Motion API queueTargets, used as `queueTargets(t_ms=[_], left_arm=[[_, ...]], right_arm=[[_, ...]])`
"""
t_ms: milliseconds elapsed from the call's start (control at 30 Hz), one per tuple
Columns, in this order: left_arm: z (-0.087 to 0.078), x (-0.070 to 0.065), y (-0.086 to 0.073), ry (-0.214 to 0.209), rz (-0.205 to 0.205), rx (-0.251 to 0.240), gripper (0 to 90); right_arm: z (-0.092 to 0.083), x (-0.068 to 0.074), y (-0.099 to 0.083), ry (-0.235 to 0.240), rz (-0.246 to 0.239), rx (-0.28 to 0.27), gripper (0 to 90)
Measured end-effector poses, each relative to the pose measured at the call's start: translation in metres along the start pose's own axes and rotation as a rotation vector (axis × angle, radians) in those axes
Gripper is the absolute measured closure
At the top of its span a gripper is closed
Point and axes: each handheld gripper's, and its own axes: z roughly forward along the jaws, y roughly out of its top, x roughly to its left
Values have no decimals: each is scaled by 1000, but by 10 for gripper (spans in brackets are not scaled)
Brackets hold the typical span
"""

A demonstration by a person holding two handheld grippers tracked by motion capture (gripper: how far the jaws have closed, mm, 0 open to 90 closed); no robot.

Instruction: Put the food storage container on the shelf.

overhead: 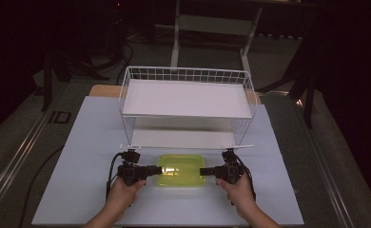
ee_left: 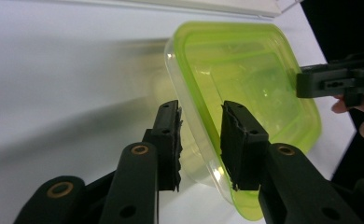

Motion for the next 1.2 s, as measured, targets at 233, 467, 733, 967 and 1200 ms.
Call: queueTargets(t_ms=[233,467,733,967,1200], left_arm=[[2,-6,-3,14,-12,9,732],[-1,-14,-5,47,14,4,748],[-4,-18,-9,58,21,-5,769],[-8,-24,-11,77,22,-10,795],[-12,-27,-4,71,27,-35,801]], right_arm=[[0,6,-3,-22,-28,-14,740],[-2,9,-8,-23,-44,-20,754],[-5,14,-14,-38,-62,-35,764],[-7,18,-17,-37,-45,-30,794],[-15,26,-13,-56,-90,-70,799]])
